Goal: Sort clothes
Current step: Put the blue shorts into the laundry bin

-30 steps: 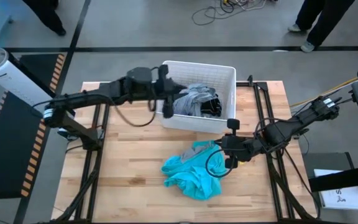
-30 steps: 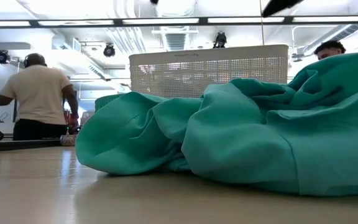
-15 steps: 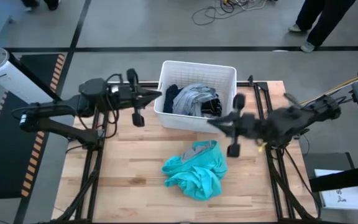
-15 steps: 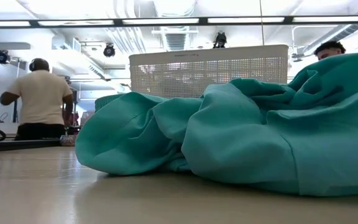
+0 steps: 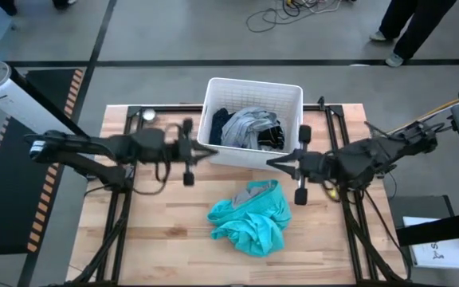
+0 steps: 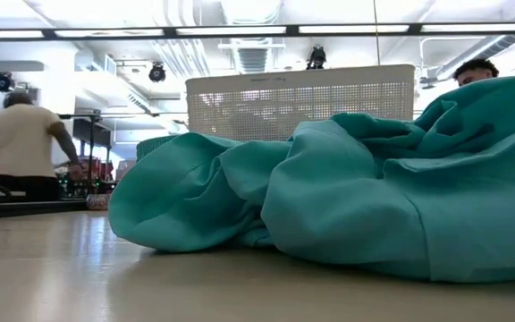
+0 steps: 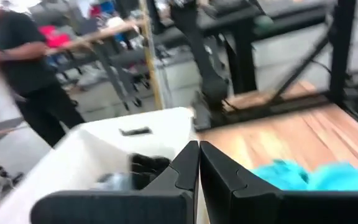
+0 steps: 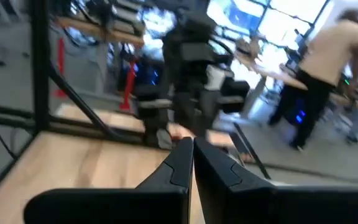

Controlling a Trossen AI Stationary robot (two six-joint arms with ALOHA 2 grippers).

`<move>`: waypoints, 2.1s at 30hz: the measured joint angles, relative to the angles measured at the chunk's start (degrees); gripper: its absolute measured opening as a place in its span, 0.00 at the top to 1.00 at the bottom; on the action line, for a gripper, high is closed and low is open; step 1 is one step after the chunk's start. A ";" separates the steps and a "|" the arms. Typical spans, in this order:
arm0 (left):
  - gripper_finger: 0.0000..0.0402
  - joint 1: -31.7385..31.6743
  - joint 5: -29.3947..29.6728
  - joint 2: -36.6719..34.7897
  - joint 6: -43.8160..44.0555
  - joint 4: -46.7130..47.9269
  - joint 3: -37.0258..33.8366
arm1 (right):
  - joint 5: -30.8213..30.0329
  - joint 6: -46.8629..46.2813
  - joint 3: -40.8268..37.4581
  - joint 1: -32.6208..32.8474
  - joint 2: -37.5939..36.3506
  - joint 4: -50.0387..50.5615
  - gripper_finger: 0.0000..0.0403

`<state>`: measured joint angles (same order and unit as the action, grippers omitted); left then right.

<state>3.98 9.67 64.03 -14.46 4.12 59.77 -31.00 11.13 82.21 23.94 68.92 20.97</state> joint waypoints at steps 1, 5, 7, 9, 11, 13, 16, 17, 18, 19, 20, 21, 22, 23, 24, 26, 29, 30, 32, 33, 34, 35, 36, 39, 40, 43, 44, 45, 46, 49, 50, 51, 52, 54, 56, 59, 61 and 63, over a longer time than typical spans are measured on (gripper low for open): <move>1.00 1.58 0.85 1.01 -0.02 -0.11 -0.16 | -0.58 -0.77 -1.39 0.00 -0.08 -0.10 1.00; 1.00 8.24 5.26 4.83 -0.10 -0.45 -0.86 | -2.70 -4.65 -8.80 0.00 -1.13 -2.04 1.00; 1.00 11.49 7.22 6.55 0.41 -0.50 -1.63 | -4.57 -7.26 -14.16 0.02 -1.59 -4.55 1.00; 1.00 14.56 9.08 8.00 1.93 -0.51 -2.32 | -5.00 -10.27 -20.29 0.00 -2.12 -7.61 1.00; 1.00 16.98 10.42 9.44 4.03 -0.83 -2.93 | -5.05 -13.16 -26.65 0.02 -2.71 -13.14 1.00; 1.00 18.42 10.63 11.31 6.72 -0.58 -3.47 | -5.03 -16.17 -33.01 0.02 -3.17 -19.05 1.00; 1.00 18.91 10.63 14.80 10.79 0.78 -3.82 | -5.38 -19.32 -40.16 -0.02 -3.35 -25.51 1.00; 1.00 18.78 10.37 16.04 12.09 1.01 -4.02 | -6.25 -20.33 -41.39 -0.07 -3.70 -25.59 1.00; 1.00 18.44 9.72 17.41 13.31 0.91 -4.32 | -7.60 -20.96 -42.24 -0.09 -4.07 -25.64 1.00; 1.00 18.01 9.01 18.95 14.47 0.43 -4.72 | -9.11 -21.50 -42.80 -0.09 -4.39 -25.62 1.00; 1.00 17.45 8.88 20.59 15.53 -0.04 -5.10 | -10.36 -21.71 -43.26 -0.11 -4.81 -25.29 1.00; 1.00 16.85 8.60 22.20 16.75 -0.08 -5.33 | -11.09 -21.74 -43.69 -0.11 -5.29 -24.65 1.00; 1.00 16.26 7.50 23.61 18.14 -0.03 -5.40 | -11.36 -21.61 -43.97 -0.11 -5.68 -24.46 1.00; 1.00 15.69 5.90 24.69 19.70 -0.18 -5.40 | -11.52 -21.05 -44.08 -0.11 -5.99 -24.73 1.00; 1.00 15.32 4.00 25.48 21.64 -0.32 -5.40 | -11.88 -20.58 -44.20 -0.11 -6.34 -24.89 1.00; 1.00 14.96 0.02 26.85 25.45 -0.74 -5.28 | -12.63 -19.88 -44.64 -0.09 -6.72 -24.85 1.00; 0.96 14.98 -4.72 28.07 29.91 -0.29 -5.23 | -12.59 -19.49 -45.55 -0.09 -6.58 -24.61 1.00; 0.93 14.96 -6.29 28.26 31.58 -0.61 -5.23 | -12.60 -19.49 -45.84 -0.09 -6.55 -24.59 1.00; 0.87 14.95 -7.71 28.36 35.43 -0.76 -5.20 | -12.57 -19.51 -46.46 -0.09 -6.55 -24.52 1.00; 0.83 14.95 -7.68 28.47 37.27 -0.67 -5.20 | -12.57 -19.52 -46.73 -0.09 -6.55 -24.51 1.00; 0.79 14.96 -7.47 28.47 38.73 -0.27 -5.20 | -12.55 -19.51 -47.02 -0.09 -6.55 -24.49 1.00; 0.74 14.96 -6.51 28.41 39.79 0.42 -5.20 | -12.55 -19.49 -47.28 -0.09 -6.55 -24.41 1.00; 0.69 14.95 -5.19 28.32 40.41 0.90 -5.20 | -12.57 -19.47 -47.48 -0.09 -6.55 -24.41 1.00; 0.55 14.91 -2.07 27.67 40.70 0.99 -5.18 | -12.55 -19.46 -47.96 -0.09 -6.57 -24.45 1.00; 0.51 14.87 -1.83 27.64 40.70 0.90 -5.16 | -12.54 -19.25 -48.09 -0.09 -6.57 -24.44 1.00; 0.39 14.81 -1.72 28.09 40.54 1.28 -5.16 | -12.51 -17.92 -48.21 -0.09 -6.57 -24.44 1.00; 0.36 14.73 -1.78 28.41 40.52 1.16 -5.14 | -12.53 -17.65 -48.21 -0.09 -6.57 -24.46 1.00; 0.33 14.63 -2.18 28.77 40.52 1.57 -5.16 | -12.52 -17.22 -48.21 -0.09 -6.65 -24.50 1.00; 0.31 14.36 -2.98 29.35 40.52 1.73 -5.14 | -12.52 -16.62 -48.21 -0.09 -6.68 -24.54 1.00; 0.28 13.87 -3.22 31.33 40.46 1.56 -5.14 | -12.49 -16.15 -48.21 -0.09 -6.71 -24.68 1.00; 0.27 13.70 -3.57 31.94 40.33 1.28 -5.16 | -12.43 -16.31 -48.21 -0.09 -6.70 -24.67 1.00; 0.27 13.53 -4.33 32.62 40.11 1.12 -5.14 | -12.41 -16.49 -48.21 -0.09 -6.67 -24.65 1.00; 0.28 13.47 -5.22 33.41 40.09 0.54 -5.16 | -12.34 -16.69 -48.21 -0.09 -6.66 -24.61 1.00; 0.29 13.40 -6.55 34.66 40.04 -1.11 -5.14 | -12.31 -17.13 -48.25 -0.09 -6.64 -24.25 1.00; 0.30 13.42 -8.06 35.66 40.06 -2.96 -5.16 | -12.29 -17.13 -48.28 -0.09 -6.64 -24.24 1.00; 0.33 13.43 -10.52 36.68 40.04 -4.77 -5.16 | -12.31 -17.13 -48.28 -0.09 -6.64 -24.24 1.00; 0.36 13.43 -10.75 37.27 39.99 -5.03 -5.16 | -12.31 -17.09 -48.32 -0.09 -6.62 -24.22 1.00; 0.39 13.43 -10.75 37.83 39.64 -5.12 -5.16 | -12.31 -17.06 -48.34 -0.09 -6.62 -24.22 1.00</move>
<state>17.41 -1.08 101.87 25.18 -1.01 54.61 -43.31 -5.93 33.87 23.86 62.30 -3.25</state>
